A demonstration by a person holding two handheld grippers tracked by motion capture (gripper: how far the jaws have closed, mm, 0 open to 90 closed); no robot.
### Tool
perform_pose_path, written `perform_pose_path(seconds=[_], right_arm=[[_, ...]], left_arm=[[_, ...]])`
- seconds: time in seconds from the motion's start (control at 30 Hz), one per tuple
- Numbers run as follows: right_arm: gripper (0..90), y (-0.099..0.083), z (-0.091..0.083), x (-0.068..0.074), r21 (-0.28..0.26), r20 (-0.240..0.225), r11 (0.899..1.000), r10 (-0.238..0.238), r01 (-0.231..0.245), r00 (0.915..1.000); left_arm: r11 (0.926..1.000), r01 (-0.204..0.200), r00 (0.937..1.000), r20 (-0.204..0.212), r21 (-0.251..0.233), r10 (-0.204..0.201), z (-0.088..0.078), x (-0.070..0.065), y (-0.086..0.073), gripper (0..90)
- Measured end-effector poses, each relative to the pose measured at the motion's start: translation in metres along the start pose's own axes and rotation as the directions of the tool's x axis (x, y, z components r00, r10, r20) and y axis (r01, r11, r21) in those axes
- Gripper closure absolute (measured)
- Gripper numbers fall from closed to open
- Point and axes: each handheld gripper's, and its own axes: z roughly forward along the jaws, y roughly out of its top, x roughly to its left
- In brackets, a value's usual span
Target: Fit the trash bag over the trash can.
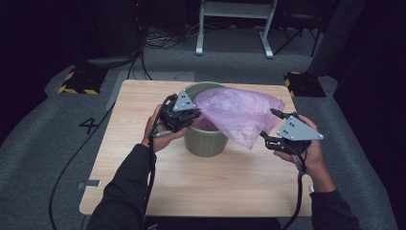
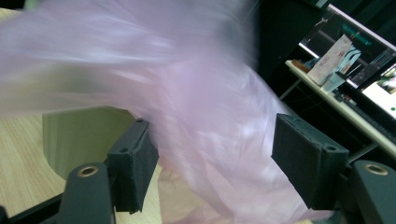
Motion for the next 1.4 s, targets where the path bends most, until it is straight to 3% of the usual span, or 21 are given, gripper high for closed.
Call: perform_pose_path(seconds=[0.07,0.17,0.2,0.37,0.43,0.47,0.57,0.63,0.8,0.97,1.07,1.1,1.13,1.17,1.2,1.33,1.4], right_arm=[[33.2,-0.001,0.002,0.0,0.003,0.003,1.0,0.0,0.0,1.0],[44.6,-0.005,0.013,-0.003,0.001,-0.001,1.0,0.008,-0.008,1.0],[44.6,-0.005,0.013,-0.003,0.001,-0.001,1.0,0.008,-0.008,1.0],[67.7,-0.006,0.02,-0.003,-0.004,-0.018,1.0,0.002,-0.002,0.9998],[72.3,-0.006,0.021,-0.002,-0.014,-0.017,1.0,-0.006,0.006,0.9998],[73.6,-0.005,0.021,-0.002,-0.014,-0.018,1.0,-0.009,0.009,0.9998],[75.6,-0.002,0.02,0.001,-0.015,-0.017,0.999,-0.032,0.032,0.9994],[76.2,0.0,0.019,0.003,-0.018,-0.02,0.999,-0.04,0.04,0.999],[74.5,0.006,0.019,0.009,-0.016,-0.025,0.998,-0.062,0.061,0.9978],[74.9,0.01,0.018,0.011,-0.019,-0.025,0.997,-0.077,0.077,0.9967],[72.9,0.011,0.018,0.012,-0.02,-0.026,0.996,-0.084,0.084,0.9961],[70.8,0.012,0.018,0.013,-0.02,-0.03,0.996,-0.086,0.086,0.9958],[67.4,0.012,0.018,0.013,-0.019,-0.033,0.996,-0.086,0.086,0.9957],[63.6,0.012,0.018,0.014,-0.021,-0.034,0.996,-0.087,0.086,0.9956],[58.8,0.012,0.017,0.014,-0.024,-0.034,0.996,-0.084,0.084,0.9959],[35.7,0.011,0.012,0.013,-0.057,-0.055,0.997,-0.055,0.052,0.997],[31.4,0.011,0.009,0.013,-0.065,-0.063,0.997,-0.047,0.042,0.9969]], left_arm=[[1.0,0.01,1.0,0.003,0.0,-0.01,-0.002,0.002,-0.003,88.8],[0.9998,0.017,0.9998,0.002,0.002,-0.017,-0.004,0.005,-0.006,86.3],[0.9998,0.02,0.9998,0.005,0.0,-0.02,-0.004,0.006,-0.007,86.3],[0.999,0.043,0.999,-0.009,-0.008,-0.043,-0.008,0.01,-0.013,80.8],[0.9987,0.048,0.9988,-0.004,-0.015,-0.048,-0.011,0.011,-0.014,66.1],[0.9987,0.044,0.999,-0.009,-0.024,-0.044,-0.013,0.011,-0.013,66.1],[0.9981,0.033,0.9994,0.016,-0.051,-0.032,-0.019,0.004,-0.01,45.2],[0.9976,0.018,0.9998,0.011,-0.066,-0.017,-0.022,-0.003,-0.007,29.2],[0.9918,-0.043,0.996,0.073,-0.12,0.052,-0.028,-0.029,0.007,19.3],[0.9857,-0.097,0.9899,0.09,-0.138,0.11,-0.028,-0.051,0.023,19.0],[0.9836,-0.138,0.9887,0.043,-0.116,0.144,-0.025,-0.057,0.03,27.0],[0.9827,-0.153,0.9867,0.037,-0.103,0.158,-0.023,-0.058,0.031,36.3],[0.9835,-0.157,0.987,0.019,-0.09,0.159,-0.021,-0.058,0.031,44.4],[0.9858,-0.151,0.9884,0.002,-0.074,0.152,-0.019,-0.056,0.031,47.1],[0.9864,-0.152,0.9884,-0.004,-0.063,0.152,-0.017,-0.054,0.03,56.9],[0.9928,-0.109,0.9939,-0.024,-0.049,0.108,-0.015,-0.038,0.022,77.5],[0.9936,-0.102,0.9947,-0.022,-0.05,0.101,-0.016,-0.035,0.02,84.3]])
